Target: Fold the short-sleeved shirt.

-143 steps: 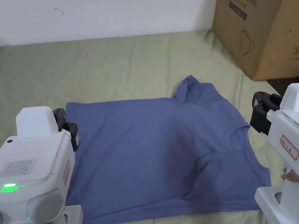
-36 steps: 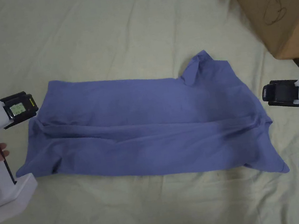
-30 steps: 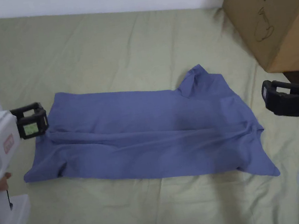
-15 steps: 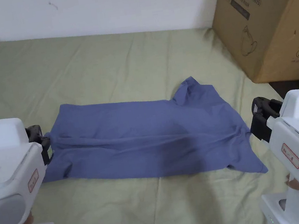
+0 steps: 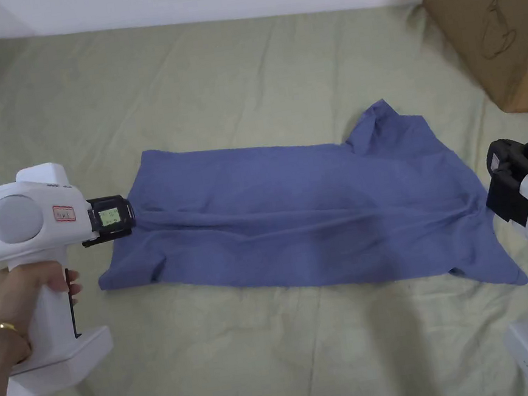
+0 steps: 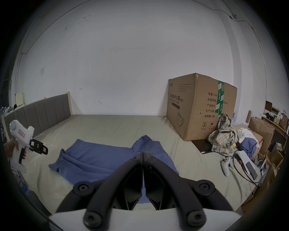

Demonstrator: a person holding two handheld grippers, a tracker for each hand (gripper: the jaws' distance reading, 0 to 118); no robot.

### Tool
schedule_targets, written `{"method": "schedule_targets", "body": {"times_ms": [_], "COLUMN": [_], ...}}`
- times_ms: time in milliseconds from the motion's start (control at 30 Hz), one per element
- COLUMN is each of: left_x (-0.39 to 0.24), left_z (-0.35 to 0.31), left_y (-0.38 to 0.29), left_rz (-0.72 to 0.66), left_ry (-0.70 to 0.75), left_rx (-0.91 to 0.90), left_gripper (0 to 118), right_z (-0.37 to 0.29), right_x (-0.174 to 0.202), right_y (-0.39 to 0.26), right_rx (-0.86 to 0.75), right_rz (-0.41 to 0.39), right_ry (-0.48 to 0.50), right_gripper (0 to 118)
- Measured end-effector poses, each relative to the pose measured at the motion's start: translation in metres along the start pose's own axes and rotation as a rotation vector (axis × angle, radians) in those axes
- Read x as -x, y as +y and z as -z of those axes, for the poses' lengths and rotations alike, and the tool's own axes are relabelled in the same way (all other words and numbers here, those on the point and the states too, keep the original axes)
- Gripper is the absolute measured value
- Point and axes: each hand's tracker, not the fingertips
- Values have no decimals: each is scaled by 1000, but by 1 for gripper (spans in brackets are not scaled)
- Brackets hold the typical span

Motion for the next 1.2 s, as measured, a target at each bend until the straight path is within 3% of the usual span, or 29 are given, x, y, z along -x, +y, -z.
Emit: {"method": "schedule_targets", "body": {"times_ms": [67,233,333,367,433,467,600,767,800,833,867,900,933,1000,1133,1200], "left_x": [4,6,1,3,-1,-4,-16,-19,-18,-17,-14,-11,-9,-7,-6,-5], "left_z": [28,80,98,106,114,116,113,81,74,69,63,56,53,50,50,53], "left_y": [2,-8,-13,-15,-18,-20,-22,-20,-18,-16,-14,-11,-10,-10,-12,-14], "left_rz": [24,27,38,36,39,45,109,165,161,142,100,62,39,23,8,9], "left_ry": [51,106,112,111,104,86,82,80,81,69,43,21,8,4,4,16], "left_rx": [103,285,306,310,333,344,329,222,206,188,169,157,149,146,147,160], "left_gripper": [112,111,91,73,25,13,3,2,2,2,2,2,2,2,2,2], "right_z": [5,19,27,30,36,37,43,67,79,92,101,112,123,146,163,169], "right_x": [1,1,-1,-2,-4,-5,-10,-34,-43,-52,-62,-73,-82,-95,-101,-100], "right_y": [-1,-6,-11,-12,-14,-15,-16,-18,-18,-19,-22,-27,-31,-50,-86,-102], "right_rx": [17,61,86,96,112,118,139,265,332,422,453,489,565,741,847,882], "right_rz": [-6,-26,-30,-30,-33,-36,-38,-19,-7,7,37,87,107,128,91,82], "right_ry": [1,-9,-22,-26,-34,-38,-44,-57,-63,-58,-44,-47,-44,-36,-97,-144], "right_gripper": [0,0,0,0,0,0,0,1,11,37,86,110,117,115,112,88]}}
